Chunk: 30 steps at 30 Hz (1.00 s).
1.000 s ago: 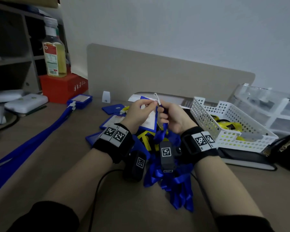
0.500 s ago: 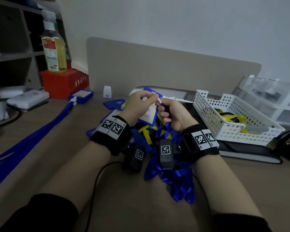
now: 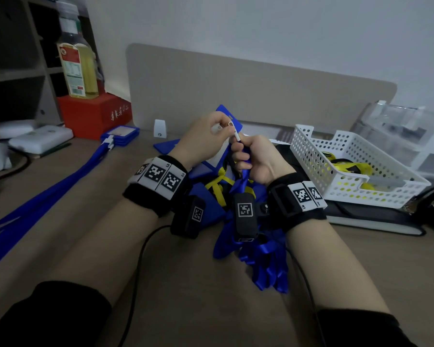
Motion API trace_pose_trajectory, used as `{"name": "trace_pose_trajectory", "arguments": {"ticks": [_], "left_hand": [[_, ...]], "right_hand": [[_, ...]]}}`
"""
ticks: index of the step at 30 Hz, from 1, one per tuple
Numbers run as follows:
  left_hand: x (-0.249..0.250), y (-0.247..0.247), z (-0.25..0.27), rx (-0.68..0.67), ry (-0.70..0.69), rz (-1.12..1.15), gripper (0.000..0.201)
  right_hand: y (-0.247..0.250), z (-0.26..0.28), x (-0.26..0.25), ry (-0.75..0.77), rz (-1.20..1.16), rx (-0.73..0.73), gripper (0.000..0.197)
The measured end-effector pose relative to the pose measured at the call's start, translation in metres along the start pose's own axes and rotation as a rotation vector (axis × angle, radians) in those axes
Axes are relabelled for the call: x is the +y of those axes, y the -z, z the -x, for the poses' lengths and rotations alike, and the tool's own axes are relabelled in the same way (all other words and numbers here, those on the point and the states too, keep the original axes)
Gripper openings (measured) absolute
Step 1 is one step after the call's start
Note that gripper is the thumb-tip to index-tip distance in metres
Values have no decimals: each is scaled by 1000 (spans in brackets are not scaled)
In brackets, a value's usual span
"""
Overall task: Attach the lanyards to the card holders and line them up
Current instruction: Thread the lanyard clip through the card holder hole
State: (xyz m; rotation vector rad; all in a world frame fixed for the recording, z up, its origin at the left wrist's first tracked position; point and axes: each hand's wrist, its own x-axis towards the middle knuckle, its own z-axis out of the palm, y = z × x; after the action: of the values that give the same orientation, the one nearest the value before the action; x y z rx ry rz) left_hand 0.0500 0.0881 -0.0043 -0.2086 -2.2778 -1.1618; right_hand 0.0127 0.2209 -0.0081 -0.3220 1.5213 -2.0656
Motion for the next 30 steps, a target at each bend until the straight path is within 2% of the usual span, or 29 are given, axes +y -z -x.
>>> {"name": "trace_pose_trajectory", "arguments": {"ticks": [5, 10, 14, 18, 21, 24, 30], "left_hand": [[-3, 3, -5, -39, -61, -164, 12], [-5, 3, -5, -4, -82, -287, 12], [-4, 3, -6, 62, -23, -306, 11], [-1, 6, -6, 122, 39, -218, 27], [4, 9, -4, 109, 51, -176, 31], [7, 13, -1, 73, 36, -233, 30], [5, 18, -2, 44, 12, -339, 30]], "right_hand": [[-1, -3, 2, -29, -59, -23, 29], [-3, -3, 5, -12, -83, -22, 29], [-8, -3, 7, 89, 27, -15, 28], [-10, -1, 5, 204, 178, 35, 26], [-9, 0, 5, 256, 275, 93, 26], [-10, 6, 5, 288, 363, 153, 24], [-9, 10, 3, 446, 338, 217, 14]]}}
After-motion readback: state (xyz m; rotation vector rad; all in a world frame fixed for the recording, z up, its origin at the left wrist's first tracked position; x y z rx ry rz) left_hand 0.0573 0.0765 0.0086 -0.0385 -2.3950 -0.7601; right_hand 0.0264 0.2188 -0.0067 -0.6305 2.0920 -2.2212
